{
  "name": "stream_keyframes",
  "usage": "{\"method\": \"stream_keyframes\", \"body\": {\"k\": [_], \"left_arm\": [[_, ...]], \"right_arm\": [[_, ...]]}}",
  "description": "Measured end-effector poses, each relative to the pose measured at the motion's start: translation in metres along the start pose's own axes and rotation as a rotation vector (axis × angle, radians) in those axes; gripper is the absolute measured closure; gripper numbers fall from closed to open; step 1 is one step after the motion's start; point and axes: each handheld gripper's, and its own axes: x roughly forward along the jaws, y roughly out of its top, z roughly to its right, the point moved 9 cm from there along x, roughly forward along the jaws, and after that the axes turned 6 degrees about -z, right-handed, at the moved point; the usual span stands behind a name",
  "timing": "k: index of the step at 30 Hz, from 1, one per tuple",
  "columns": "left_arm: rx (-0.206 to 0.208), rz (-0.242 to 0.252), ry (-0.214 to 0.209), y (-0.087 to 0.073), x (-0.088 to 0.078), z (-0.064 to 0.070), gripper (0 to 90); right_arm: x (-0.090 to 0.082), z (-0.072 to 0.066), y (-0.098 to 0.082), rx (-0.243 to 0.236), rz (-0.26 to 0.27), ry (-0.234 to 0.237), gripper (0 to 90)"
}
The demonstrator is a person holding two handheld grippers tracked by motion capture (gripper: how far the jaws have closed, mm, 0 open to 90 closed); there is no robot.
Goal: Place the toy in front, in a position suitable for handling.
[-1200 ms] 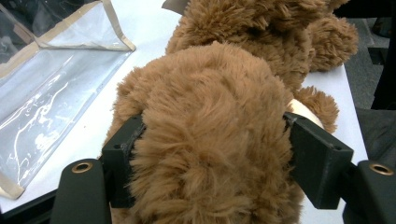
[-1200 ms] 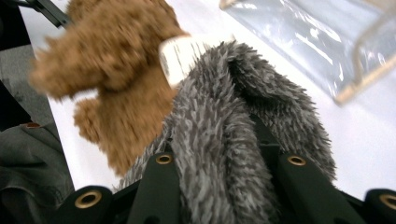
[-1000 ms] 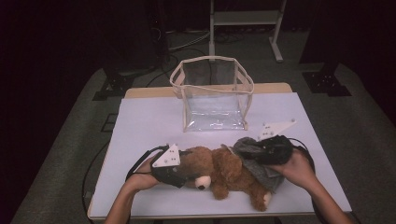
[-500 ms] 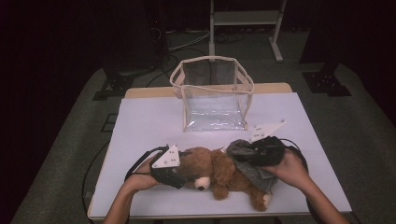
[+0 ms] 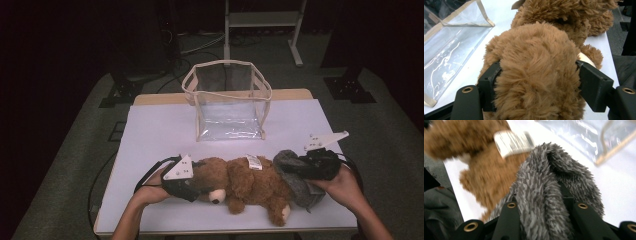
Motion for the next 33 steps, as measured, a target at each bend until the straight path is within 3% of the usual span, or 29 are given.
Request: {"method": "stream_keyframes", "body": {"k": [5,9,12,15,18,20,25,26,29,32,33], "left_arm": [[0.007,0.000,0.004,0.001,0.000,0.001,28.4],[0.015,-0.001,0.006,0.001,0.000,0.001,28.5],[0.014,0.003,0.006,0.001,0.000,0.001,28.6],[0.009,0.008,0.003,0.000,0.000,0.000,28.6],[0.007,0.007,-0.002,-0.002,0.000,0.001,28.4],[0.004,0.006,0.000,-0.001,0.000,0.000,28.5],[-0.010,0.007,-0.001,0.000,0.000,0.000,28.3],[-0.014,0.009,-0.002,0.000,0.000,0.000,28.3],[-0.011,0.004,-0.002,0.000,0.000,0.000,28.1],[-0.022,0.008,-0.003,0.000,0.000,-0.001,27.7],[-0.021,0.006,-0.002,0.000,0.000,-0.001,27.6]], "right_arm": [[0.019,-0.021,0.047,-0.078,0.023,0.066,70.0],[0.048,-0.047,0.085,-0.145,0.023,0.169,70.0],[0.073,-0.065,0.105,-0.195,-0.012,0.226,70.0],[0.095,-0.084,0.113,-0.240,-0.045,0.274,70.0],[0.107,-0.095,0.113,-0.240,-0.058,0.297,70.0],[0.103,-0.092,0.110,-0.236,-0.054,0.296,70.0],[0.081,-0.076,0.090,-0.223,-0.053,0.232,70.0],[0.072,-0.071,0.083,-0.191,-0.037,0.220,69.9],[0.054,-0.058,0.065,-0.162,0.003,0.173,69.9],[0.040,-0.041,0.043,-0.135,-0.006,0.088,69.8],[0.036,-0.038,0.036,-0.118,0.006,0.091,69.8]]}}
